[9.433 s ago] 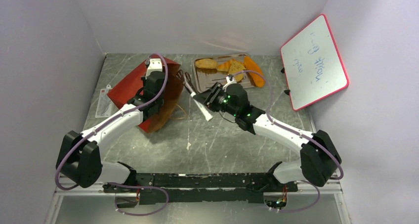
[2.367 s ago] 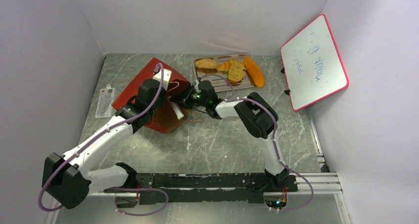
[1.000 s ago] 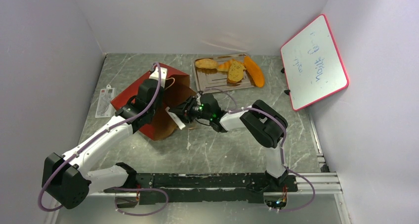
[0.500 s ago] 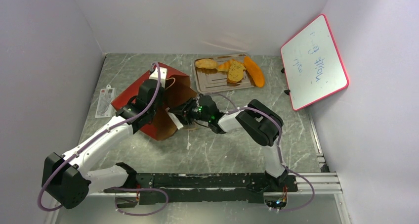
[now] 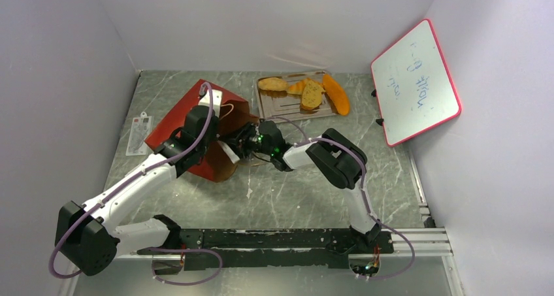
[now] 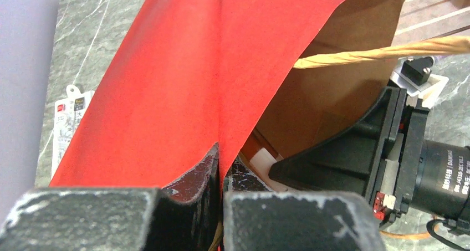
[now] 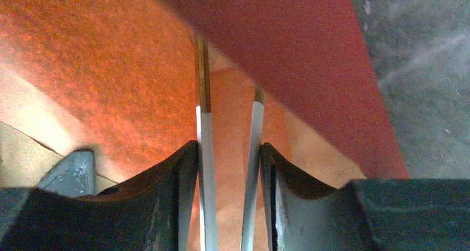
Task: Take the fake bread out of the paper bag
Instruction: Take out the fake bread from the paper bag.
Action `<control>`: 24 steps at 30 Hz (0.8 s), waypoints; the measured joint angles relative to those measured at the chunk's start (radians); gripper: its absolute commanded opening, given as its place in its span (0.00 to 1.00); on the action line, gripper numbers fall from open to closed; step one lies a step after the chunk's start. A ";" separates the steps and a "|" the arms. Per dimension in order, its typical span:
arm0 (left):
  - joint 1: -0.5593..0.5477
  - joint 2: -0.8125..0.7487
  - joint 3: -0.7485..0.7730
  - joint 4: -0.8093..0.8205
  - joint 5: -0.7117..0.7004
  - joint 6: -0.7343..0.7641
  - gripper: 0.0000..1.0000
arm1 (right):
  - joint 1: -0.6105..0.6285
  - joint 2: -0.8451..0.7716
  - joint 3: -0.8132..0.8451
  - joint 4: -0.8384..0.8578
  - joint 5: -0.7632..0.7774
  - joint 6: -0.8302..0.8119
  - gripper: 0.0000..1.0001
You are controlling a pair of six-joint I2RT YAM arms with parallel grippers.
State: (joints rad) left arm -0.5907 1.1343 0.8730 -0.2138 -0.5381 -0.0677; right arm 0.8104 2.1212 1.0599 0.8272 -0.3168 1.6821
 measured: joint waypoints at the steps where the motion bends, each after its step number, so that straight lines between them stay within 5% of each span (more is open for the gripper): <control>1: 0.000 0.000 -0.001 0.000 0.000 0.000 0.07 | -0.001 0.006 0.010 0.000 -0.001 0.000 0.48; 14: -0.004 0.000 -0.017 0.000 0.013 0.005 0.07 | -0.004 0.117 0.126 0.020 -0.016 0.001 0.47; 24: -0.009 0.000 -0.018 0.000 0.015 0.010 0.07 | -0.004 0.148 0.157 0.025 -0.029 0.013 0.06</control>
State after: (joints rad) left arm -0.5995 1.1343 0.8555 -0.2142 -0.5228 -0.0582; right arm 0.8062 2.2692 1.2171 0.8520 -0.3458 1.6947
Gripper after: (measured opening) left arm 0.076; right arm 0.403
